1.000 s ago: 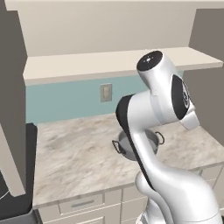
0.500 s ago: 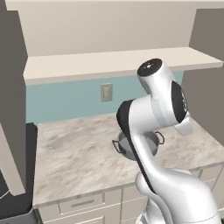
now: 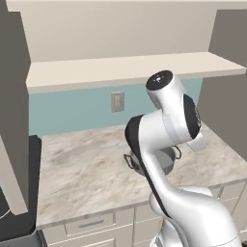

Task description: Pick the kettle from the cabinet and place it on a stove burner. Then pick the pot from the counter and place it on another stove burner. Finally, turn both burners on.

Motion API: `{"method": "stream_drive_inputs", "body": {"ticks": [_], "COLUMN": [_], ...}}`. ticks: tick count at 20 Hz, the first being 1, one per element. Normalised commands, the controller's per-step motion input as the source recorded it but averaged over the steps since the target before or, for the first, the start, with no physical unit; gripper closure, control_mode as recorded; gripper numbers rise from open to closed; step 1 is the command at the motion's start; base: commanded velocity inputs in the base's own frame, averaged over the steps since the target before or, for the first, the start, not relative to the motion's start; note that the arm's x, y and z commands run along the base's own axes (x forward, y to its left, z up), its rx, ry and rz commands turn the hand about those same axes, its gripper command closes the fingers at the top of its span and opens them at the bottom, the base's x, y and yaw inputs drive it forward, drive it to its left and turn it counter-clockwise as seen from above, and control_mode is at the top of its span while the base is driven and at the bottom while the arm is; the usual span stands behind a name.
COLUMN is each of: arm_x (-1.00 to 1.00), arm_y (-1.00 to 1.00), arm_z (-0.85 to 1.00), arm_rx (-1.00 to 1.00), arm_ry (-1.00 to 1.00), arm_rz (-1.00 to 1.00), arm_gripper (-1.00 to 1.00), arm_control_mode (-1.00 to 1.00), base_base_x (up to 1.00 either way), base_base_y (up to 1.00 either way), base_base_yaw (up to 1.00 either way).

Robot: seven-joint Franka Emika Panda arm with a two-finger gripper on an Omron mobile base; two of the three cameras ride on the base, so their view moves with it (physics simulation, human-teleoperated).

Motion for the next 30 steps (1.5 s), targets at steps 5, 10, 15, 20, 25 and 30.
{"method": "stream_drive_inputs", "body": {"ticks": [5, 10, 15, 20, 25, 30], "arm_x": [0.30, 0.26, 0.01, 0.00, 0.00, 0.01], "arm_y": [0.02, 0.00, 0.02, 0.00, 0.01, 0.19], "arm_z": [-0.05, -0.02, -0.02, -0.11, -0.16, -0.01], "arm_rx": [0.00, -0.02, -0.04, 0.00, 0.00, 0.00], "arm_ry": [0.12, 0.13, 0.03, 0.00, 0.03, 0.13], "arm_rz": [0.08, 0.13, 0.23, 0.28, 0.32, 0.30], "arm_gripper": [-1.00, -1.00, -1.00, -1.00, -1.00, -1.00], "arm_control_mode": [-1.00, -1.00, -1.00, -1.00, -1.00, -1.00], "base_base_x": [0.00, 0.00, 0.00, 0.00, 0.00, 0.00], "base_base_y": [0.00, 0.00, 0.00, 0.00, 0.00, 0.00], "base_base_yaw": [0.00, 0.00, 0.00, 0.00, 0.00, 0.00]}}
